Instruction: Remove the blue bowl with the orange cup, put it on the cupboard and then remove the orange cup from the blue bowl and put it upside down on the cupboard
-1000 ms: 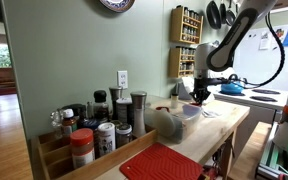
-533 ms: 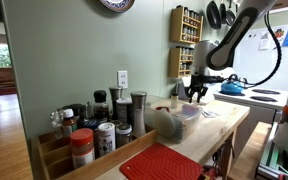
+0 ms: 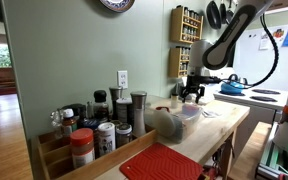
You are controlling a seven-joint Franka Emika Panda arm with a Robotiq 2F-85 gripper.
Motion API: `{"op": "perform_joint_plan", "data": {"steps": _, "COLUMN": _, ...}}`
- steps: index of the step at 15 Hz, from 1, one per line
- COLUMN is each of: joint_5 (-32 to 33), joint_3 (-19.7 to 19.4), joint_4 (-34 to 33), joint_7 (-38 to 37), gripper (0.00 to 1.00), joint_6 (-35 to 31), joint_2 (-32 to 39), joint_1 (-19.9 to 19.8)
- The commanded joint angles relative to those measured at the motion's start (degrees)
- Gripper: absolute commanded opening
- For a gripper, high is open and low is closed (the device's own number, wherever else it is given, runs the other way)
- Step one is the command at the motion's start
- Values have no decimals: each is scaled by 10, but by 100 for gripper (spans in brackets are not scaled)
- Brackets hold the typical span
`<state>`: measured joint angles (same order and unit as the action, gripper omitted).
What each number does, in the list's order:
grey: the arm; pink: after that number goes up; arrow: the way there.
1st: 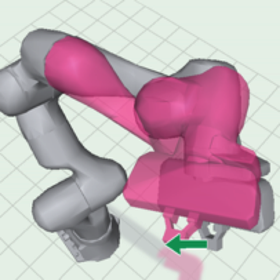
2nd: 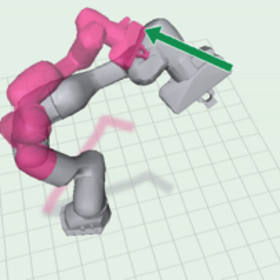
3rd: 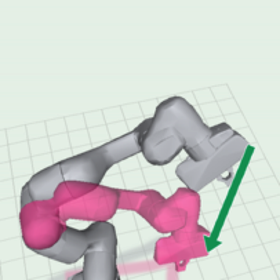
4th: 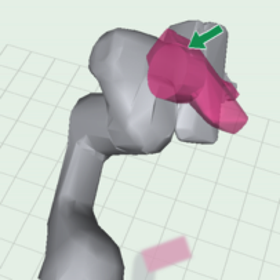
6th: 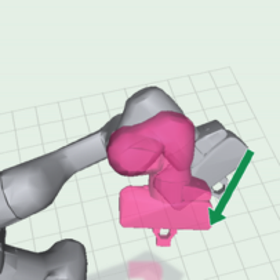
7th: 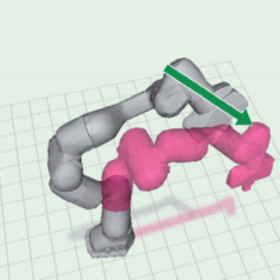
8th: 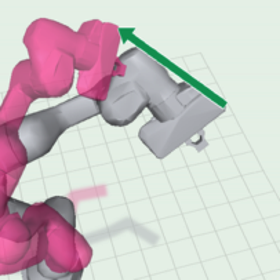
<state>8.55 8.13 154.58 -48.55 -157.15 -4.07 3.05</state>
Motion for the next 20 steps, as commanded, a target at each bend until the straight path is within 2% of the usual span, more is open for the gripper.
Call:
{"op": "perform_joint_plan", "data": {"steps": 1, "joint_5": -6, "joint_3": -5, "joint_4": -3, "joint_7": 15, "gripper": 58, "joint_6": -5, "joint_2": 17, "joint_1": 1}}
{"op": "perform_joint_plan", "data": {"steps": 5, "joint_5": -1, "joint_3": -9, "joint_4": -3, "joint_7": 22, "gripper": 28, "joint_6": -15, "joint_2": 29, "joint_1": 1}}
{"op": "perform_joint_plan", "data": {"steps": 6, "joint_5": -4, "joint_3": -10, "joint_4": -4, "joint_7": 24, "gripper": 35, "joint_6": -15, "joint_2": 33, "joint_1": 1}}
{"op": "perform_joint_plan", "data": {"steps": 8, "joint_5": -1, "joint_3": -12, "joint_4": -4, "joint_7": 25, "gripper": 34, "joint_6": -17, "joint_2": 40, "joint_1": 1}}
{"op": "perform_joint_plan", "data": {"steps": 9, "joint_5": -4, "joint_3": -13, "joint_4": -5, "joint_7": 28, "gripper": 24, "joint_6": -21, "joint_2": 42, "joint_1": 2}}
{"op": "perform_joint_plan", "data": {"steps": 10, "joint_5": -3, "joint_3": -14, "joint_4": -6, "joint_7": 28, "gripper": 28, "joint_6": -22, "joint_2": 42, "joint_1": 2}}
{"op": "perform_joint_plan", "data": {"steps": 11, "joint_5": -3, "joint_3": -14, "joint_4": -6, "joint_7": 29, "gripper": 26, "joint_6": -24, "joint_2": 42, "joint_1": 2}}
{"op": "perform_joint_plan", "data": {"steps": 13, "joint_5": -3, "joint_3": -15, "joint_4": -8, "joint_7": 30, "gripper": 31, "joint_6": -26, "joint_2": 45, "joint_1": 2}}
{"op": "perform_joint_plan", "data": {"steps": 15, "joint_5": -4, "joint_3": -17, "joint_4": -8, "joint_7": 34, "gripper": 25, "joint_6": -26, "joint_2": 51, "joint_1": 3}}
{"op": "perform_joint_plan", "data": {"steps": 16, "joint_5": -3, "joint_3": -18, "joint_4": -9, "joint_7": 36, "gripper": 31, "joint_6": -27, "joint_2": 55, "joint_1": 4}}
{"op": "perform_joint_plan", "data": {"steps": 17, "joint_5": -4, "joint_3": -19, "joint_4": -9, "joint_7": 39, "gripper": 42, "joint_6": -28, "joint_2": 59, "joint_1": 5}}
{"op": "perform_joint_plan", "data": {"steps": 18, "joint_5": -6, "joint_3": -20, "joint_4": -10, "joint_7": 41, "gripper": 46, "joint_6": -28, "joint_2": 62, "joint_1": 5}}
{"op": "perform_joint_plan", "data": {"steps": 19, "joint_5": -10, "joint_3": -21, "joint_4": -10, "joint_7": 45, "gripper": 15, "joint_6": -30, "joint_2": 65, "joint_1": 6}}
{"op": "perform_joint_plan", "data": {"steps": 20, "joint_5": -8, "joint_3": -23, "joint_4": -10, "joint_7": 45, "gripper": 13, "joint_6": -30, "joint_2": 65, "joint_1": 7}}
